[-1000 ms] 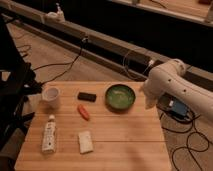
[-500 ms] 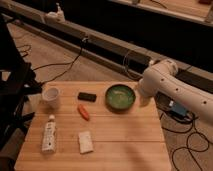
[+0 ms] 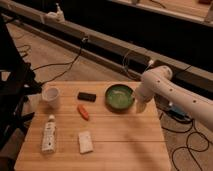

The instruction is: Drag the ceramic bowl in a circle

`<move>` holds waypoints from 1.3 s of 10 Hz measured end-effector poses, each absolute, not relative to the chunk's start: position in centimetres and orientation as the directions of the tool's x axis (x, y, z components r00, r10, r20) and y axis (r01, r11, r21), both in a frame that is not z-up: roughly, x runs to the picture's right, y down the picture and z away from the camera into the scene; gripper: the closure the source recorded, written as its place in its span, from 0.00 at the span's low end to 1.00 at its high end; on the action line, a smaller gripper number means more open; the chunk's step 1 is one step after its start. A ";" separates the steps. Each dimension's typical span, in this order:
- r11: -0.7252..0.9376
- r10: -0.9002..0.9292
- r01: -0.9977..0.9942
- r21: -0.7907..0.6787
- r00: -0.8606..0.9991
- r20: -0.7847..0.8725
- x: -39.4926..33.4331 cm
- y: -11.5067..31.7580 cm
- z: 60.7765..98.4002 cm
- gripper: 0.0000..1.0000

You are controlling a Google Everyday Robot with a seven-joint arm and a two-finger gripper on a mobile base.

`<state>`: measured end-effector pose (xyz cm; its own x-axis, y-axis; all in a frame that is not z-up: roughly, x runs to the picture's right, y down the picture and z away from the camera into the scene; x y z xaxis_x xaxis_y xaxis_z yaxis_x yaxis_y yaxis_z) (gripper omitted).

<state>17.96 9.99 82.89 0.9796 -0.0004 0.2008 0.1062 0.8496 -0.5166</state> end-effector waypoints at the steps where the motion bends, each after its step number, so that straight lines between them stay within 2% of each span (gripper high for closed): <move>1: 0.830 -0.002 0.123 -0.543 0.976 0.218 16.8 10.9 84.5 0.35; 5: 0.768 -0.002 0.162 -0.620 0.968 0.250 14.6 13.1 88.3 0.36; 8: 0.743 0.004 0.173 -0.647 0.965 0.263 13.9 14.0 89.9 0.63; 11: 0.758 -0.016 0.195 -0.623 0.960 0.281 13.7 12.9 88.8 0.93; 12: 0.761 -0.018 0.201 -0.617 0.957 0.290 13.7 13.0 87.6 0.99; 13: 0.765 -0.014 0.203 -0.611 0.954 0.299 14.1 13.3 86.0 1.00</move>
